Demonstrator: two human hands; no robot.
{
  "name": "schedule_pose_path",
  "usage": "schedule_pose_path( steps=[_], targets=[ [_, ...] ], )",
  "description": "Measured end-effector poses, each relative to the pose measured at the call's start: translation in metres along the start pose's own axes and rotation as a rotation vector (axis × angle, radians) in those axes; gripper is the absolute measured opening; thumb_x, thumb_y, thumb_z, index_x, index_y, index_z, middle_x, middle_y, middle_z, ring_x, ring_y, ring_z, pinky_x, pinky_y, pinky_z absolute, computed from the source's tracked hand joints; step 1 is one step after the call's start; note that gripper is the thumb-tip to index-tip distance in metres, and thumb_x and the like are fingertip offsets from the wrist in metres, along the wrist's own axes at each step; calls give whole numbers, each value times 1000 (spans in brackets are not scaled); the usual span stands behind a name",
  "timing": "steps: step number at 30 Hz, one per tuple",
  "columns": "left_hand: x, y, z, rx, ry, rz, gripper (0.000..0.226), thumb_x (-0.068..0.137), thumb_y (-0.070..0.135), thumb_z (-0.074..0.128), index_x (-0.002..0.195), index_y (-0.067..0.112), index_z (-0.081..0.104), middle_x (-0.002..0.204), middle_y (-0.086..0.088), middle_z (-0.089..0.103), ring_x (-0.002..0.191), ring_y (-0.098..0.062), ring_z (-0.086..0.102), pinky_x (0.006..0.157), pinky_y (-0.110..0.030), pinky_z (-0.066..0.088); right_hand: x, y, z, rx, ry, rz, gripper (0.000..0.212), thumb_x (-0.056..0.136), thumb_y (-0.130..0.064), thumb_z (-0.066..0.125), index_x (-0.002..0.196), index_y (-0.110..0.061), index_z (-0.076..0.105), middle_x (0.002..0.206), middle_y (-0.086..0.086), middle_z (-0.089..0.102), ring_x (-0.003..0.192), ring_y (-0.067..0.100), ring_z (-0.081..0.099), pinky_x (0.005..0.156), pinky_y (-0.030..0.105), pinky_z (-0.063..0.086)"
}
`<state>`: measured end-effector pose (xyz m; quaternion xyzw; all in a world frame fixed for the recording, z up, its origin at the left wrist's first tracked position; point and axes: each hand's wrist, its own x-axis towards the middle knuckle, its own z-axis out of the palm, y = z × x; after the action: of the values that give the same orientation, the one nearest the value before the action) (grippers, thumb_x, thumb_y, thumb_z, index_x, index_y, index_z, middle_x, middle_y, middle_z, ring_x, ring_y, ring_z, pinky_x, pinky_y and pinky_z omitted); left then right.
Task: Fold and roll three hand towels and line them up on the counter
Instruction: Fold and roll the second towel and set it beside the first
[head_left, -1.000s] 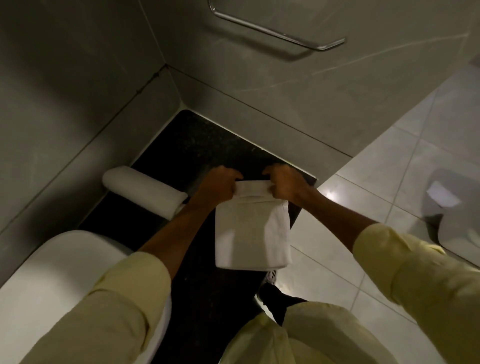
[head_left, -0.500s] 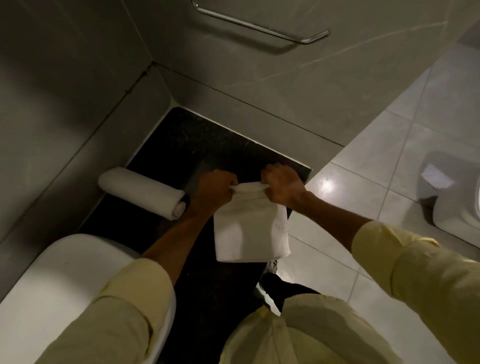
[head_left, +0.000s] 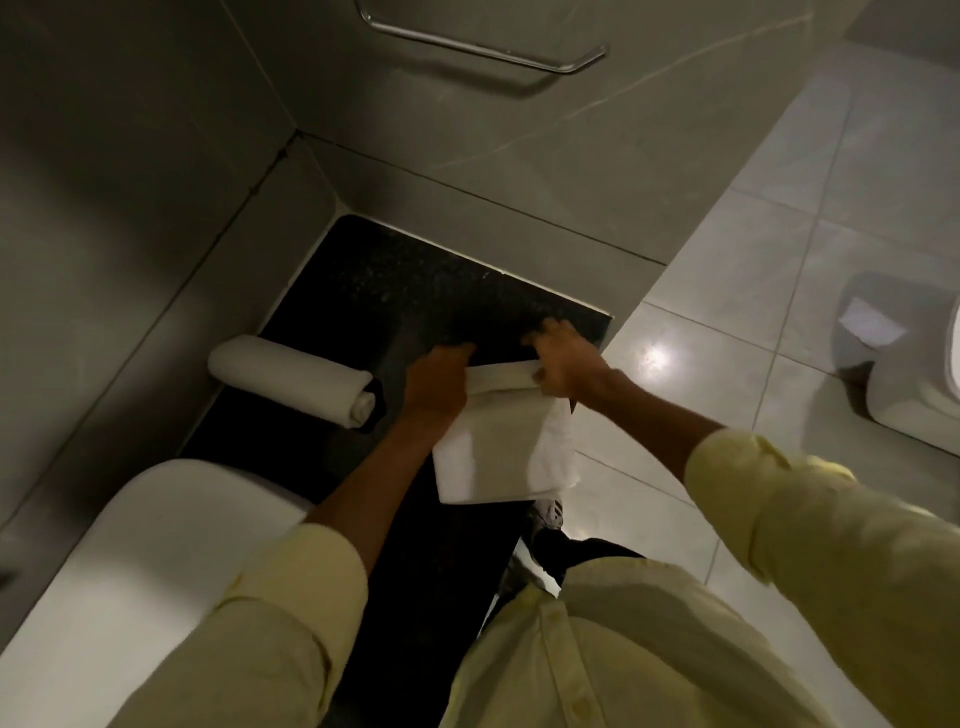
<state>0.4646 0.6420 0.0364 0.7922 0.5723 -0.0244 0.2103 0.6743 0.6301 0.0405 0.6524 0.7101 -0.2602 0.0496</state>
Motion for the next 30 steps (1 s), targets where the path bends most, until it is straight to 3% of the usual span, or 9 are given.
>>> schedule_pose_path(
  steps=[3,7,11,14,17,20,24,27,30],
  targets=[
    [17,-1,-14,32,-225,28,55,79,11,70,132,18,56,138,-11,48,127,-30,46,109,-39,38,15,-4,-13,-125,-223,-38,50,76,-34,73,123,-21,63,132,7,44,119,28,42,96,37,43],
    [21,-8,-15,-7,-310,12,48,70,15,78,116,23,66,124,-5,60,111,-25,60,90,-32,51,11,-4,-15,-128,-249,-105,46,73,-36,76,113,-21,61,114,2,57,94,17,51,77,27,43],
    [-8,-2,-2,20,-109,22,32,80,17,68,110,28,70,111,-3,71,99,-25,67,79,-32,53,-14,-7,3,-161,13,-169,34,76,-34,72,106,-20,63,106,4,64,92,22,59,80,34,51],
    [-51,7,25,14,12,15,42,89,12,56,131,19,59,128,-11,64,117,-32,60,92,-39,50,-47,-3,39,-244,256,-237,28,82,-26,71,108,-16,66,109,6,64,95,24,57,83,36,47],
    [-89,10,51,158,85,84,63,78,4,66,138,7,49,136,-16,58,128,-40,52,96,-47,53,-83,6,74,-240,353,-269,50,75,-9,76,123,-8,63,122,10,62,101,27,55,87,37,48],
    [-108,16,55,200,112,98,61,76,2,69,135,5,53,127,-18,64,113,-39,63,86,-46,57,-101,8,84,-189,372,-265,52,76,-1,74,126,-7,63,124,11,62,101,28,57,87,39,52],
    [-78,16,21,116,23,33,41,91,12,50,131,21,58,117,-12,68,101,-33,66,80,-41,55,-74,-6,44,20,222,-114,33,87,-9,65,118,-17,65,112,7,63,100,25,59,84,39,55],
    [-37,16,-3,76,-132,-33,52,84,12,62,133,28,56,127,-11,63,113,-33,61,96,-43,52,-43,-13,15,10,-38,12,50,83,-15,69,131,-18,56,126,10,54,114,29,52,96,42,51],
    [-18,19,-12,7,-390,-55,54,75,8,68,125,28,63,131,-4,61,117,-24,59,99,-35,49,-32,-17,9,-20,-221,34,47,79,-20,73,125,-19,62,125,9,54,105,25,55,93,37,53]
  ],
)
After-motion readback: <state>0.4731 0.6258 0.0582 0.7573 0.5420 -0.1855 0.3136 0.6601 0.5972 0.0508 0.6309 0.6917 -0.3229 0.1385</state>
